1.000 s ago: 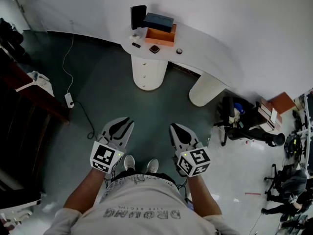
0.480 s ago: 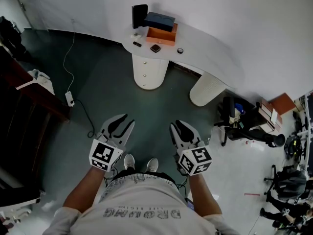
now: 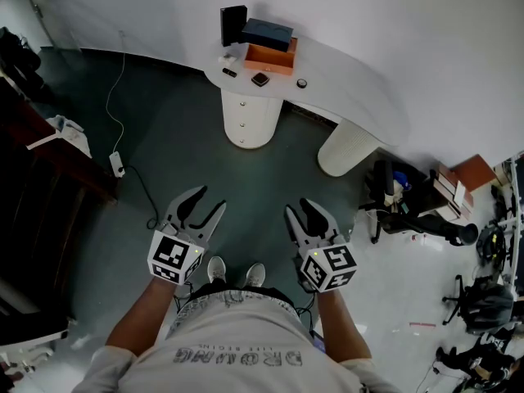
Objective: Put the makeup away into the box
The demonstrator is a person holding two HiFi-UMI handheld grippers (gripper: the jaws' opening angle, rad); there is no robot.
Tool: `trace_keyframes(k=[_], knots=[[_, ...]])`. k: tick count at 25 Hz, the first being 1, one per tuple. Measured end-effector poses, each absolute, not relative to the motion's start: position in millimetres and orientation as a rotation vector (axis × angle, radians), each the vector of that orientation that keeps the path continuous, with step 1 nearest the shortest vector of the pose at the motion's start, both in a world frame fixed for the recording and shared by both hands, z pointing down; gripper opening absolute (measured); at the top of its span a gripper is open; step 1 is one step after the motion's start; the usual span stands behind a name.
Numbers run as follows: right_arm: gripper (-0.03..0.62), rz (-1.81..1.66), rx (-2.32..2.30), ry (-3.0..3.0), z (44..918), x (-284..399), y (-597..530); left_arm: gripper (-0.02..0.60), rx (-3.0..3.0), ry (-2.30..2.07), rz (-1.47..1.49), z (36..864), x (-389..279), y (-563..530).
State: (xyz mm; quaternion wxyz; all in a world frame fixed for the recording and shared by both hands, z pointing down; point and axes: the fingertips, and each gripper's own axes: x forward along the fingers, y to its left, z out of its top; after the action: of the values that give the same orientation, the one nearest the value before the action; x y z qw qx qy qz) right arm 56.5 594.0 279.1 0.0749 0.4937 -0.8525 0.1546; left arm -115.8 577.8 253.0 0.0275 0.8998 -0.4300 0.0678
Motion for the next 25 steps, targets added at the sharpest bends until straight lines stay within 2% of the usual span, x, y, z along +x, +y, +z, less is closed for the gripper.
trace_keyframes(k=[14,25], knots=[[0.238,0.46,1.498,-2.558,279.4,78.8,584.8,0.273,2.743,-1.389,0.206,253.8,-111.3,569.9],[0.278,0.47,1.477,-2.571,285.8,106.2,573.5,0.296,2.695,-1.439,0.238,265.8,-94.3,560.0]])
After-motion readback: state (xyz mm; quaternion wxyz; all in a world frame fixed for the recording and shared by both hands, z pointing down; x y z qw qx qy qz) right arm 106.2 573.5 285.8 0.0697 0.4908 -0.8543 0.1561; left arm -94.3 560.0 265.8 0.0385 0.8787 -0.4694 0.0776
